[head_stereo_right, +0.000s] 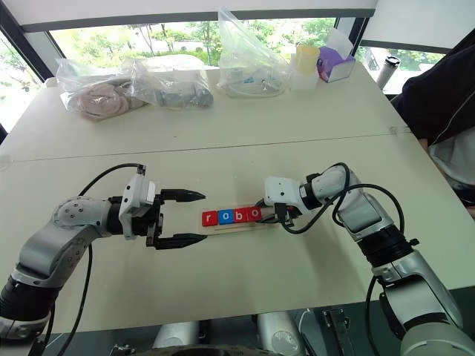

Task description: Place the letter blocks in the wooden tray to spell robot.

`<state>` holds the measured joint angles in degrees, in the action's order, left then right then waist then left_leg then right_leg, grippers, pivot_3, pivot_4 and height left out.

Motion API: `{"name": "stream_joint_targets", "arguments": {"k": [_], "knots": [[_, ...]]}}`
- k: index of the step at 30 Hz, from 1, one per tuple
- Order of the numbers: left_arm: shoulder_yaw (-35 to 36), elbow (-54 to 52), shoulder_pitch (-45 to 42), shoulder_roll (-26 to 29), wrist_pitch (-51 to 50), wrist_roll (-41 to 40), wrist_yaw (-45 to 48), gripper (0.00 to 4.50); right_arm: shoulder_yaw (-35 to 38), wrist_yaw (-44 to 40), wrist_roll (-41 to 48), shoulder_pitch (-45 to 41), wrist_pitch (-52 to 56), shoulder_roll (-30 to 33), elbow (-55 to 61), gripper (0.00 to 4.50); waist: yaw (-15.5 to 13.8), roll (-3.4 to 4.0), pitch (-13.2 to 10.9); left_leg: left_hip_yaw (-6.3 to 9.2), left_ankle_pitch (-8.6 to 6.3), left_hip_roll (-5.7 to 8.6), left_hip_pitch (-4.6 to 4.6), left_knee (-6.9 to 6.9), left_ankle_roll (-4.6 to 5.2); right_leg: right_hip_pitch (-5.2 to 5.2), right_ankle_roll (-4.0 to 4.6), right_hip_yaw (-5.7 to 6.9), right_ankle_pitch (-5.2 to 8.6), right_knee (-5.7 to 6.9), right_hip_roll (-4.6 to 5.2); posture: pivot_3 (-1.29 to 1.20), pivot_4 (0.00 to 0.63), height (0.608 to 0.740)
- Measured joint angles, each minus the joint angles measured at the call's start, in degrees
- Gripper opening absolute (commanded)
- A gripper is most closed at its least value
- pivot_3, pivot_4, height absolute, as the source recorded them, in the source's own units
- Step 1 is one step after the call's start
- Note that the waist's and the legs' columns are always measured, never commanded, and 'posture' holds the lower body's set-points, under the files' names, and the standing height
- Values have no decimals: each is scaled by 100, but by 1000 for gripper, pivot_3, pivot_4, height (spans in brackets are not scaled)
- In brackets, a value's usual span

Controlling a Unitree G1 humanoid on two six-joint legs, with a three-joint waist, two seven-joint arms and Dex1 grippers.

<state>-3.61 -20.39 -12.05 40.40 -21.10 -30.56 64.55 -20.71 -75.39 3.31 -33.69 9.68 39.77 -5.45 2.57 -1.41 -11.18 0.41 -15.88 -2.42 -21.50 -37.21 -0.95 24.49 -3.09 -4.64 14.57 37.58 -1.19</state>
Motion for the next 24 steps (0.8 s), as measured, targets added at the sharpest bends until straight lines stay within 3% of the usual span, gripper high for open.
{"name": "stream_joint_targets", "arguments": {"k": [16,22,24], "knots": [[-5,0,-10,-52,0,0,-9,4500,26,19,-30,-3,-11,16,-98,1089,0,0,0,0,0,0,1,-1,0,0,-1,0,-1,2,0,0,150,740],[-8,1,-26,-59,0,2,-32,4500,46,18,-25,-4,25,16,-94,4268,-1,0,0,0,0,0,1,-2,0,0,-1,0,-1,6,0,0,150,740],[-8,1,-63,-63,0,3,-46,4500,50,12,-27,-3,42,16,-93,4453,-1,0,0,0,0,1,1,-3,0,0,-1,0,-1,6,0,0,150,740]]}}
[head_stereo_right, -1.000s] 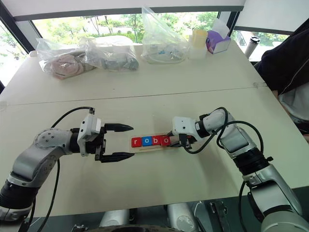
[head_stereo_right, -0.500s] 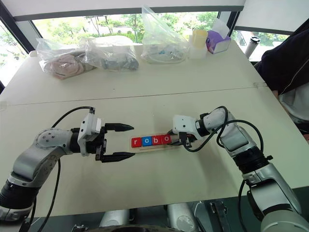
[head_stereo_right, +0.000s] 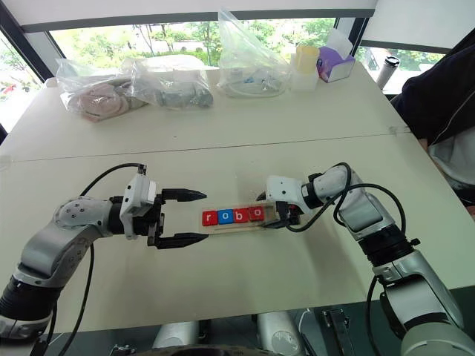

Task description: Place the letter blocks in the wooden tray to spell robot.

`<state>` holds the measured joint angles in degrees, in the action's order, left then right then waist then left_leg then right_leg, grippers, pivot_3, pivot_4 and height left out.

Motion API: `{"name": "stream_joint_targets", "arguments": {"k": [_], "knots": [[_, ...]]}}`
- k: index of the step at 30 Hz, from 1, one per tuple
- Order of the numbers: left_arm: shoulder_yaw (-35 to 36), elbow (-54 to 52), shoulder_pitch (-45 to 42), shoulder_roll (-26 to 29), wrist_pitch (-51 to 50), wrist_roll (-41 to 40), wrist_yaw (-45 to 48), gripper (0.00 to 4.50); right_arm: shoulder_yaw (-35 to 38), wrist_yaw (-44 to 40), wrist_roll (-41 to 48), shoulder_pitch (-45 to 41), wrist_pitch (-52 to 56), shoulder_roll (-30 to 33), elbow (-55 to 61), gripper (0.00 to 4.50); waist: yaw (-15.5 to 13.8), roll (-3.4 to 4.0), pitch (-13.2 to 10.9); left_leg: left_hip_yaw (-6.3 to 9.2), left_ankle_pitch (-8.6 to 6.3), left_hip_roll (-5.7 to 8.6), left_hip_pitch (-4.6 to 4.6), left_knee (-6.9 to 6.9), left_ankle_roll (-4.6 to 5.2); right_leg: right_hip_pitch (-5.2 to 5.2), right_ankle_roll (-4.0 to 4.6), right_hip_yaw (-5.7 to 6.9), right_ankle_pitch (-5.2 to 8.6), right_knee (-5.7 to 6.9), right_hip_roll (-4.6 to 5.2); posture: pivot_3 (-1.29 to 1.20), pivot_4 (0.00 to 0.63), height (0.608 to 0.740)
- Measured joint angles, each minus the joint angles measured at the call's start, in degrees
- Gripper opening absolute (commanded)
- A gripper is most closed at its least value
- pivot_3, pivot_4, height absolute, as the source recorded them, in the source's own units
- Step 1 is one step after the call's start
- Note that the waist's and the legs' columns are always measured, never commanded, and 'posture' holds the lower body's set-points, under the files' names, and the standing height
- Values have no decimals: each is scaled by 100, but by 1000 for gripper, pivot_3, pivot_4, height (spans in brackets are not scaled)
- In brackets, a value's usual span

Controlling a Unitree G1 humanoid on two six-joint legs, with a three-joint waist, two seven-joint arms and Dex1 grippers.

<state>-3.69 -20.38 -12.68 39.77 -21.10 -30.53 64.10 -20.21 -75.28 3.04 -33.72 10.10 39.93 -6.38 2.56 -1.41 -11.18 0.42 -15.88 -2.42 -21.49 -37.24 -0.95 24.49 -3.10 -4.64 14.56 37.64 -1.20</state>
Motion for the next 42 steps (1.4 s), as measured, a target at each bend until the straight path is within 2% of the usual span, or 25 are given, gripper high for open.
{"name": "stream_joint_targets", "arguments": {"k": [8,11,14,17,20,25,31,38,39,41,42], "knots": [[-5,0,-48,-37,0,1,-43,4500,124,72,88,-79,279,-16,39,4453,3,0,0,0,0,0,2,-2,0,0,-1,0,-1,7,0,0,150,740],[-5,1,-49,-42,0,1,-49,4500,381,230,159,-185,360,-11,-18,4453,0,0,0,0,0,1,3,-4,0,0,-1,0,0,11,0,0,150,740],[-9,0,-46,-49,1,3,-52,4500,1026,866,288,-222,713,-9,-125,4453,-11,0,0,1,0,2,0,-5,0,0,0,-1,0,11,1,0,150,740],[-16,2,-46,-67,6,7,-50,4500,1664,1887,157,-151,1147,62,-209,4453,-19,0,0,1,0,4,-1,-5,-1,0,-1,-1,0,11,3,0,150,740],[-39,10,-48,-130,14,11,-40,4500,2158,2702,47,254,1780,108,-95,4453,-17,-2,2,1,0,4,0,-3,-1,0,-2,-1,1,11,3,0,150,740],[-228,167,-183,-236,42,66,48,4500,2648,3954,4,1083,3210,-309,846,4453,32,2,3,-1,1,3,9,-1,-1,8,-3,-9,0,35,-4,0,150,740],[-247,414,-388,-298,115,142,205,4500,2826,4743,43,1193,4005,-673,1395,4453,53,3,4,1,2,4,7,-2,-4,9,-5,-8,3,38,-6,0,150,740],[-279,505,-478,-372,168,218,235,4500,2864,5138,187,1143,4468,-989,1324,4453,57,3,4,1,2,4,4,0,-3,10,-6,-8,3,35,-5,0,150,740],[-280,505,-485,-374,168,233,234,4500,2864,5151,216,1140,4475,-992,1286,3927,57,3,4,1,2,4,4,0,-3,10,-6,-8,3,35,-5,0,150,740],[-279,505,-484,-374,168,239,227,4500,2865,5182,280,1131,4476,-1029,1269,3197,58,3,4,0,2,4,4,0,-3,10,-6,-8,3,35,-5,0,150,740],[-279,504,-484,-373,168,241,224,4500,2864,5197,306,1127,4480,-1075,1265,2596,58,3,4,1,2,5,4,0,-3,10,-6,-8,3,35,-5,0,150,740]]}}
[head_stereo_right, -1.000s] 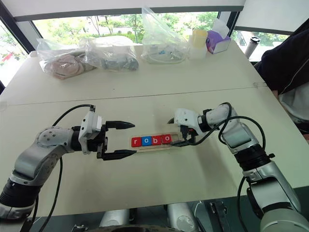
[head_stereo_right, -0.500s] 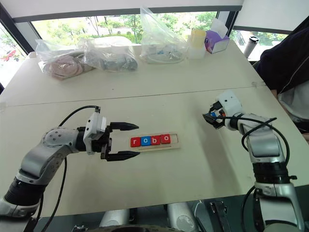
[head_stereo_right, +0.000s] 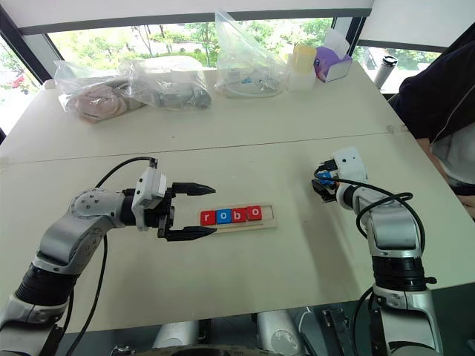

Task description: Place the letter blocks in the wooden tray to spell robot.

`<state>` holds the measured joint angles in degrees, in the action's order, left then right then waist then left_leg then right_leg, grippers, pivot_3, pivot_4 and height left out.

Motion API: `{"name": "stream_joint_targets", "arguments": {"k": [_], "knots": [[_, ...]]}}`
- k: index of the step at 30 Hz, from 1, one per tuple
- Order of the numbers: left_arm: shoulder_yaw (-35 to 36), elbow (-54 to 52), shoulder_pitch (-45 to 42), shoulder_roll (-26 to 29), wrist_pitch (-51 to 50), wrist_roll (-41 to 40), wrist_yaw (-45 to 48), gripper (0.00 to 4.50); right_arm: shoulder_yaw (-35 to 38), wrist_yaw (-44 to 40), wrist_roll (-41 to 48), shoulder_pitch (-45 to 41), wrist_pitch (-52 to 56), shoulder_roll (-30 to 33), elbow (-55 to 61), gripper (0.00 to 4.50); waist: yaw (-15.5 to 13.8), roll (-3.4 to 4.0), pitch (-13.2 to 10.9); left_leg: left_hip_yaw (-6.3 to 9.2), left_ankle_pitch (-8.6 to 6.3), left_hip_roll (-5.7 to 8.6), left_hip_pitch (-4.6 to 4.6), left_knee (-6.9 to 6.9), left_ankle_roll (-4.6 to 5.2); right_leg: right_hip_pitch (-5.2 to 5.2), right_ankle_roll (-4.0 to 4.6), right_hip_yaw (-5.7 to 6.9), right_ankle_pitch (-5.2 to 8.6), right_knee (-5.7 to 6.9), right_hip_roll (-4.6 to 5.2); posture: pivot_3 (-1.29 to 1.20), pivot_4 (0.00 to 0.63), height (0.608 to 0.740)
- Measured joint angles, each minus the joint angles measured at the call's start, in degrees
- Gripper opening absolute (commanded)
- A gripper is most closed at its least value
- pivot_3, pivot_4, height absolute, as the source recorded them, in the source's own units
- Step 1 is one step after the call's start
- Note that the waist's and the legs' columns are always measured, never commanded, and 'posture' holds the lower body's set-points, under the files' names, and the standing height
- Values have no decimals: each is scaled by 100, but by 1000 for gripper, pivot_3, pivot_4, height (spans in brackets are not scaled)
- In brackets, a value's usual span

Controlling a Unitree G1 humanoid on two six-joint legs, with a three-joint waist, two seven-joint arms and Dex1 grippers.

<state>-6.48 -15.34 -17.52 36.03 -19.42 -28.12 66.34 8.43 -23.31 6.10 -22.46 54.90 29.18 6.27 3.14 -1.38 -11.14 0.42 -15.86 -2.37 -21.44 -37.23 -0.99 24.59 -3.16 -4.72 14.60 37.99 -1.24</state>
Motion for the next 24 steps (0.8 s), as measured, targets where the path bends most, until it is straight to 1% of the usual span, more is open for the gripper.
{"name": "stream_joint_targets", "arguments": {"k": [2,3,6,10,13,16,21,23,24], "knots": [[0,-2,1,0,0,2,-8,4500,-2,8,99,-3,20,-80,2,1459,6,0,0,0,0,0,0,0,0,0,0,0,0,0,0,0,150,740],[2,-5,8,0,0,2,-17,4500,-2,29,147,-18,74,-108,31,1139,11,0,0,0,0,0,0,0,0,0,0,0,0,0,0,0,150,740],[4,-9,65,-1,0,6,-38,4500,0,116,253,24,431,-188,339,1162,16,0,0,2,0,-1,0,2,0,0,0,1,0,0,0,0,150,740],[2,-11,95,-23,1,13,-60,4500,86,393,429,297,1151,-499,1153,1162,16,0,0,5,0,-2,-2,4,0,1,-1,4,1,0,0,0,150,740],[-1,-18,108,-55,5,16,-77,4500,317,760,485,610,2072,-1116,2165,1162,12,2,1,9,0,-3,-3,5,0,3,-4,6,3,1,0,0,150,740],[-2,-21,113,-78,8,16,-105,4500,356,1087,482,869,2871,-1611,3045,1162,18,2,2,8,0,-3,-3,4,-1,3,-10,6,8,0,1,0,150,740],[-7,-20,121,-109,8,17,-103,4500,371,1363,416,1026,3313,-1854,3512,1162,24,1,3,6,1,-2,-3,4,-1,3,2,5,20,-1,3,0,150,740],[-14,-20,121,-126,9,18,-100,4500,371,1388,418,1015,3344,-1854,3517,2201,27,0,4,6,1,-2,-3,4,-1,3,2,5,20,-2,3,0,150,740],[-20,-20,120,-129,9,20,-98,4500,371,1384,426,997,3354,-1854,3517,2610,29,0,4,6,1,-2,-2,5,-1,3,2,5,20,-2,3,0,150,740]]}}
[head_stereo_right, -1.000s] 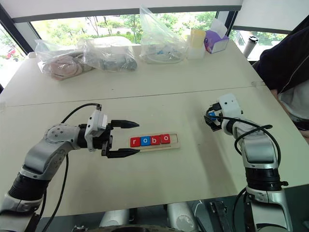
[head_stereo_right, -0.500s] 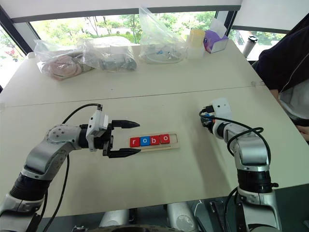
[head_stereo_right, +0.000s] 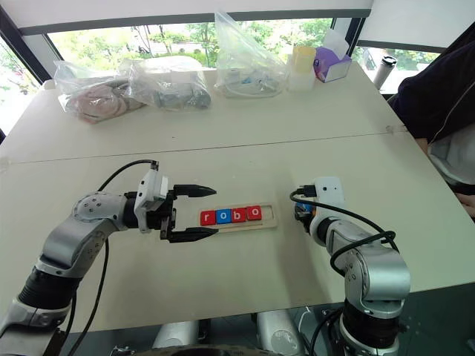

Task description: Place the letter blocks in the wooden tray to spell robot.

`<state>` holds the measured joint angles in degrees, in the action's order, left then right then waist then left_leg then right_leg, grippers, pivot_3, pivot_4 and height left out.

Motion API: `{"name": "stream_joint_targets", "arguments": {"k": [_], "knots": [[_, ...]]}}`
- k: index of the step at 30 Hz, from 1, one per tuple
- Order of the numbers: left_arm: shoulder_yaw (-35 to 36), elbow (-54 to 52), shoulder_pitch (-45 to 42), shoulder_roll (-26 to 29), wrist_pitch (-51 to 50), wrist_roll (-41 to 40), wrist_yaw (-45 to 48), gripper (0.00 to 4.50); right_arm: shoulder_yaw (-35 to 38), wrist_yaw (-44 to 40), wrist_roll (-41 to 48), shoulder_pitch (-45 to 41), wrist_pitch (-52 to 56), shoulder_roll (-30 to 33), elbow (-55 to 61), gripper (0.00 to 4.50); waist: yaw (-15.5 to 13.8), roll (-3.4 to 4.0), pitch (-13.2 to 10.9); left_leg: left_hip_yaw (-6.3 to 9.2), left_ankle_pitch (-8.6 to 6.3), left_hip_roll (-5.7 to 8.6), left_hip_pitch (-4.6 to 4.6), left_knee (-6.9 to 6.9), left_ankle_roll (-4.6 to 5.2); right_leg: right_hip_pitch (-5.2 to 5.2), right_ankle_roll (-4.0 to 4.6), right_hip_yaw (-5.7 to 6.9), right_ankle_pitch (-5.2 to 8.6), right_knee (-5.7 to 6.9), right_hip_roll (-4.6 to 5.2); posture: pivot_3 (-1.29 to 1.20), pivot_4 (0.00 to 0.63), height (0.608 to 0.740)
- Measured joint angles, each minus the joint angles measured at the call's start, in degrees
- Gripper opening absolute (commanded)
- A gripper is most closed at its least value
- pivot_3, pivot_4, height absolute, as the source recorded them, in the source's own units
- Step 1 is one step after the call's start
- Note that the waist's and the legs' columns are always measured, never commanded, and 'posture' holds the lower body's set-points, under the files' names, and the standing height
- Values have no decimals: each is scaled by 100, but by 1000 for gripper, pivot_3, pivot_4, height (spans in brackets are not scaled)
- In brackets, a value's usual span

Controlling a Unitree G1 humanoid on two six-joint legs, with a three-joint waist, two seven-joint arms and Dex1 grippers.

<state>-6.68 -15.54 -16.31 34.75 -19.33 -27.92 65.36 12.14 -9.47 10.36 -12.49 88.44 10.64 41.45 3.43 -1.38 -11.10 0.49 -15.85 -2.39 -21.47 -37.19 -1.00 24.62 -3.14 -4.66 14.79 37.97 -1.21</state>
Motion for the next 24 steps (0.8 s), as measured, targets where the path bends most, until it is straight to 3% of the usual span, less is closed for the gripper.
{"name": "stream_joint_targets", "arguments": {"k": [3,4,6,9,12,15,19,24], "knots": [[-57,2,-14,-8,2,23,5,4500,-17,-88,60,-73,55,66,-8,4143,3,0,0,0,0,0,-1,0,0,0,0,0,0,0,0,0,150,740],[-67,4,-15,-11,2,25,7,4500,-52,-160,111,-88,62,176,-13,4471,4,0,0,0,0,1,-2,0,0,0,0,0,0,-2,1,0,150,740],[-77,10,-18,-11,2,27,10,4500,-182,-462,251,-79,-50,655,-41,4471,4,1,-1,-1,0,2,-4,0,0,0,0,-1,1,-6,2,0,150,740],[-87,22,-26,-9,2,31,22,4500,-525,-1636,598,9,-1130,2290,-329,4471,12,-1,-2,-5,-1,6,-4,3,1,-4,-5,-2,5,-22,4,0,150,740],[-94,33,-49,-14,3,33,43,4500,-609,-2531,742,70,-2275,2927,-777,4471,44,-3,-2,-4,-1,4,-2,7,2,-5,-10,-2,3,-24,0,0,150,740],[-104,140,-200,-50,39,61,73,4500,-999,-4059,628,157,-4572,3730,-1951,4471,50,-5,-5,-6,-1,5,0,5,2,-10,-21,-1,-2,-27,-1,0,150,740],[-112,163,-221,-66,79,106,76,4500,-1424,-4998,364,-42,-6277,3799,-3386,4471,60,-6,-6,-8,-1,3,2,5,3,-11,-23,-4,-6,-31,-2,0,150,740],[-109,154,-189,-67,81,109,60,4500,-1803,-5486,90,-495,-7289,3763,-4498,4471,46,-5,-6,-7,-1,2,-1,3,2,-11,-12,-4,-14,-30,-1,0,150,740]]}}
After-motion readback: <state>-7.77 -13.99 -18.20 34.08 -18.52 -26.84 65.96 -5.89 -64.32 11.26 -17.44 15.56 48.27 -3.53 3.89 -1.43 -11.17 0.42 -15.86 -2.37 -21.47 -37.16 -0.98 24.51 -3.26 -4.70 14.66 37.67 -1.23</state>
